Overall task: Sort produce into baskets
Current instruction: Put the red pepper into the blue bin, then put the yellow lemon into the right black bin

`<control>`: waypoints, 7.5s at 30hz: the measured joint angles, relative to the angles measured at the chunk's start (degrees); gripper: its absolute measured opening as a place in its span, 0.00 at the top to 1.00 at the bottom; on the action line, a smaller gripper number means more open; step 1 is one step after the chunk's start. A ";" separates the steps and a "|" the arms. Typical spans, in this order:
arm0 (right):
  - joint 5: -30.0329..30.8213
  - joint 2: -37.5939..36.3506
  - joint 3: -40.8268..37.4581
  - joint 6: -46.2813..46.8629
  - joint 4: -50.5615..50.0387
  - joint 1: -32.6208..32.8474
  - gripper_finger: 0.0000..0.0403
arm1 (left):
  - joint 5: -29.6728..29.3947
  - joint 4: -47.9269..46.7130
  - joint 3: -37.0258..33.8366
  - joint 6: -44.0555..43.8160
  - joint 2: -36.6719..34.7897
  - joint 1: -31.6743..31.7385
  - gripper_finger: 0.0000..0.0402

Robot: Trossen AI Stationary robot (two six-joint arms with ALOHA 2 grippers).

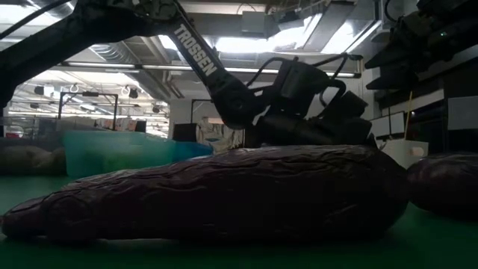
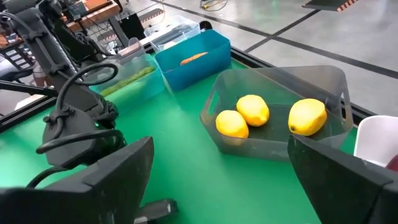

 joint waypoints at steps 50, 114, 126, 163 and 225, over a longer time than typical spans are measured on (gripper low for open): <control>0.03 -0.01 0.00 0.02 -0.31 -0.02 0.08 | -9.62 -46.13 -0.32 0.02 -27.63 10.34 0.76; 0.02 -0.02 0.00 0.02 -0.29 -0.04 0.08 | -30.98 -15.85 -29.47 -6.46 -51.88 -6.26 0.34; 0.02 2.91 0.00 0.02 -0.26 0.02 0.08 | -36.10 -18.73 -6.58 -9.41 -31.02 -13.69 0.34; 0.52 7.65 0.00 0.04 -0.61 0.00 0.08 | -11.28 -41.01 19.81 -25.07 -4.81 -16.65 0.34; -4.63 -6.69 0.02 7.39 -6.38 19.12 0.08 | -40.12 -44.33 2.62 -8.00 -27.86 -21.59 0.34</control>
